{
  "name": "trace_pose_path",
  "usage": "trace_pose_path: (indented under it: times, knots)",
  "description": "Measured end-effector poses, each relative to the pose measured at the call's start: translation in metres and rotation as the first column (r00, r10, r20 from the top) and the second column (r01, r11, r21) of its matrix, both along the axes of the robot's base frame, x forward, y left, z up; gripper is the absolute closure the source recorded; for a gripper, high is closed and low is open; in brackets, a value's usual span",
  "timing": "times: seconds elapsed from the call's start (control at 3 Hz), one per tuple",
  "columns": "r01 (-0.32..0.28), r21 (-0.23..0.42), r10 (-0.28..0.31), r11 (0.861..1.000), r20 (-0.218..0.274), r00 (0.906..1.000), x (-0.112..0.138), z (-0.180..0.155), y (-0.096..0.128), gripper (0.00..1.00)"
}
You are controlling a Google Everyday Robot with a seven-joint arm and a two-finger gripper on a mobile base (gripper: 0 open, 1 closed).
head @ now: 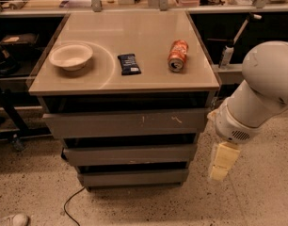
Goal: Open middle drawer
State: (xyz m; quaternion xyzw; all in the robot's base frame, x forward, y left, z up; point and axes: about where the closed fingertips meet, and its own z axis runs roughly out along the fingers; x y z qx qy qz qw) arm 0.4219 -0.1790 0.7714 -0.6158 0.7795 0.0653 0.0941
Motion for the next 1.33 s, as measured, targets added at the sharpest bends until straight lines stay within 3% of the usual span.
trace_pose_path:
  times: [0.33, 0.67, 1.33]
  knots:
    - [0.011, 0.050, -0.010, 0.999, -0.027, 0.9996, 0.001, -0.041, 0.015, 0.00]
    - [0.040, 0.130, -0.035, 0.991, -0.042, 0.9985, 0.017, -0.099, 0.034, 0.00]
    - [0.064, 0.232, -0.049, 0.971, -0.067, 0.9965, 0.043, -0.173, 0.058, 0.00]
